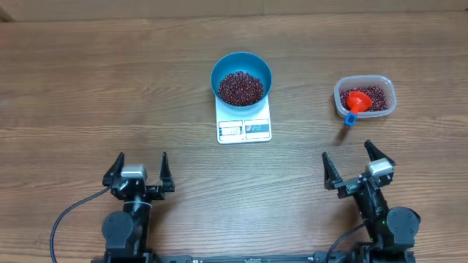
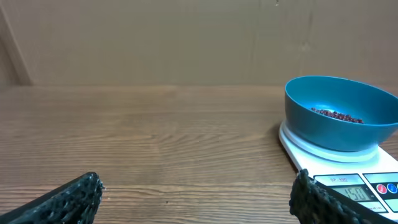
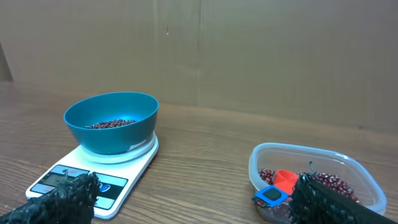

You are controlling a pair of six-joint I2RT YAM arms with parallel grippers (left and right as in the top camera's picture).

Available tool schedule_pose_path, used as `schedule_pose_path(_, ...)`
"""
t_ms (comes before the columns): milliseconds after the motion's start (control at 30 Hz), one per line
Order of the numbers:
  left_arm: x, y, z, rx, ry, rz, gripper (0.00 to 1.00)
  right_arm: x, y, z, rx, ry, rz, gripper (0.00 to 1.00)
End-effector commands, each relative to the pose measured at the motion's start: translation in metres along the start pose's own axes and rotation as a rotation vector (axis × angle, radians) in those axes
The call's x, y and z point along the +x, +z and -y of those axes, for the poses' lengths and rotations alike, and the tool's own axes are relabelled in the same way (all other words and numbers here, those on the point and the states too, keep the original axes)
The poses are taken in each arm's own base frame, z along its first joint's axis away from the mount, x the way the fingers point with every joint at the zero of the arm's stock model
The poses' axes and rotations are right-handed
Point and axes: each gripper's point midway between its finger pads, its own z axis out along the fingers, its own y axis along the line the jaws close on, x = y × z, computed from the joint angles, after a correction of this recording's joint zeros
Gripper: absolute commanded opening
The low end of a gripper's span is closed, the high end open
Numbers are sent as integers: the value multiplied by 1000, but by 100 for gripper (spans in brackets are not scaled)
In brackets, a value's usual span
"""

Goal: Scoop item into bowl and weigh 150g on scale

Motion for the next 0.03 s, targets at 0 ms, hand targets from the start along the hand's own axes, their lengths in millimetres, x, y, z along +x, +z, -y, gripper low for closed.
schedule_pose_path(0, 0, 0, 1, 5, 18, 6, 100, 2, 0, 0, 4, 2, 3, 100)
